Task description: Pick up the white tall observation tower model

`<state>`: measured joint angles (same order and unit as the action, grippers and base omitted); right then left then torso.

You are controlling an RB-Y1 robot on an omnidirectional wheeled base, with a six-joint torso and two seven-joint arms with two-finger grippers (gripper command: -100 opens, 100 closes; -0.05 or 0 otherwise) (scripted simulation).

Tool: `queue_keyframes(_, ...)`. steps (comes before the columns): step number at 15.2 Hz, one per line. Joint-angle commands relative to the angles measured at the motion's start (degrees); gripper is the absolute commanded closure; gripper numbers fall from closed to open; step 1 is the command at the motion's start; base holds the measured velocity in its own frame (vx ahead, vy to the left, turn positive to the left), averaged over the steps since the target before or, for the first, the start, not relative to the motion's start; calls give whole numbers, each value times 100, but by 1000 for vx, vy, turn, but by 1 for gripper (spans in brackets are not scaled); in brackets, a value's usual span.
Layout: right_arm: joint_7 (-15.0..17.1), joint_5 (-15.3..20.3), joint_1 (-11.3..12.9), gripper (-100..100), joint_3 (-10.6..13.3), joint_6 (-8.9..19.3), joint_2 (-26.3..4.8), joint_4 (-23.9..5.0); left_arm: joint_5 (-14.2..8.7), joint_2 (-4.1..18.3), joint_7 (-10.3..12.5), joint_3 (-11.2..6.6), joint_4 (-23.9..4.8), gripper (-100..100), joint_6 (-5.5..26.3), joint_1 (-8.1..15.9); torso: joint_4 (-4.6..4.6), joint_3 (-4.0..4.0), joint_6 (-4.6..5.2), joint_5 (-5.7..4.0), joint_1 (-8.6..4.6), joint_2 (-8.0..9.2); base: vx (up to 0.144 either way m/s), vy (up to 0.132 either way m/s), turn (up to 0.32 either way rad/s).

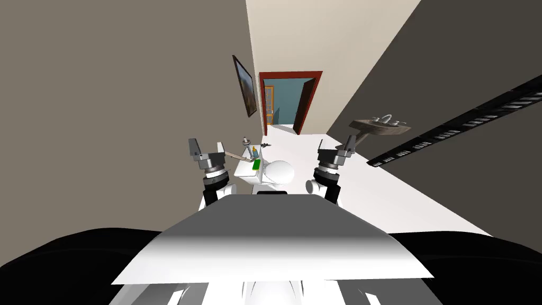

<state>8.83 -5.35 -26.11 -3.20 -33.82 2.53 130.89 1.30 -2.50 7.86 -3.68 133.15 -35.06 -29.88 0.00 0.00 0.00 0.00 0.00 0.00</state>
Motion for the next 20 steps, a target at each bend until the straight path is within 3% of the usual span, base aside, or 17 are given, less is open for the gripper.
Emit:
queue_keyframes(1,0,0,0,0,0,0,0,0,-124,275,41,-33,-17,-100,17,-25,0,0,0,0,0,0,47,-13,65)
queue_keyframes(3,0,0,-1,0,0,0,0,0,-207,403,68,-55,-30,-100,29,-43,-4,-11,-1,-1,-6,-20,75,-34,73)
queue_keyframes(7,0,0,-3,0,0,0,1,0,-704,865,235,-191,-114,-100,103,-152,-12,-33,-3,-5,-25,-59,150,-70,143)
queue_keyframes(8,0,0,-3,0,0,-1,1,1,-717,865,235,-191,-114,-100,103,-152,-16,-42,-3,-7,-33,-75,191,-88,116)
queue_keyframes(10,0,0,-3,0,0,-1,1,1,-1020,1042,348,-283,-177,-100,154,-229,-18,-46,-2,-7,-30,-81,151,-67,133)
queue_keyframes(12,0,0,-1,0,0,-1,0,1,-1246,1118,412,-334,-214,-100,183,-273,-9,-21,-1,-4,-14,-31,-24,-25,70)
queue_keyframes(20,0,0,0,0,0,0,0,0,-1258,1118,412,-334,-214,-100,183,-273,-1,-1,-1,1,3,-1,-2,-4,12)
